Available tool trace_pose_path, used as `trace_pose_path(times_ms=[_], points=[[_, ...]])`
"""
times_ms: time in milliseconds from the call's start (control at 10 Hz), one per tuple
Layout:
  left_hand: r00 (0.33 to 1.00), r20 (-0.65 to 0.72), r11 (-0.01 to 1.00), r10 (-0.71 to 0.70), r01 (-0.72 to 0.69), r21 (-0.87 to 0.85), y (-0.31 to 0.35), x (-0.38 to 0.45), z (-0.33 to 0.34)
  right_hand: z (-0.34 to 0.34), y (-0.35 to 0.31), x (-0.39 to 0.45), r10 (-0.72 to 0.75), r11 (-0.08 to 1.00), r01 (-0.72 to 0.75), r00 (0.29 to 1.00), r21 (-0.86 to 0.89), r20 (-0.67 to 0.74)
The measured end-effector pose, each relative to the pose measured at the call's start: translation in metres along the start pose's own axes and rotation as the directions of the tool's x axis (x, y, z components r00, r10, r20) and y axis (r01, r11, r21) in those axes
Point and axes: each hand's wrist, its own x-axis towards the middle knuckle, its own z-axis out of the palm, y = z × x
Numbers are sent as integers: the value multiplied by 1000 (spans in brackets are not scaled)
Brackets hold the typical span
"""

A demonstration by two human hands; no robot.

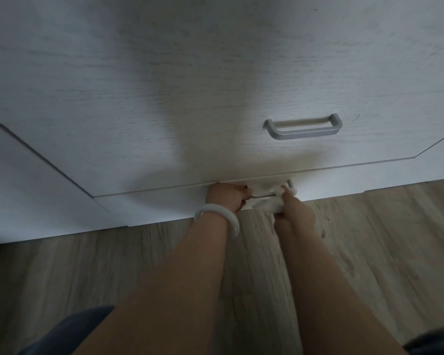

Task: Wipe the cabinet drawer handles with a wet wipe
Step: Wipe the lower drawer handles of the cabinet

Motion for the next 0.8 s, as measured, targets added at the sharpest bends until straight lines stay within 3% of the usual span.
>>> trace_pose_path(times_ms=[100, 200, 300, 400, 600, 700, 800], points=[[1000, 12, 1000, -4, 3, 30, -1, 0, 1, -2, 0, 6, 5, 998, -4, 1000, 55, -10], [999, -18, 999, -32, 33, 36, 4, 0, -4, 17, 20, -6, 69, 992, -80, 991, 98, 113], [999, -9, 999, -31, 31, 22, 6, -3, -6, 17, 20, 1, 83, 996, -88, 984, 25, 159], [1000, 9, 1000, 1, -1, 17, 6, -8, -2, 8, 9, 15, 97, 991, -102, 994, 84, 54], [1000, -19, 994, 11, -9, 105, 7, -9, -8, 26, 24, -8, 56, 993, -75, 978, 90, 201], [996, 38, 996, -84, 84, -4, 9, -16, -8, 25, 19, -7, 68, 997, -73, 988, 37, 136], [902, 254, 908, -348, 392, -148, 14, -27, -9, 24, 17, -3, 110, 993, -107, 992, -40, 69]])
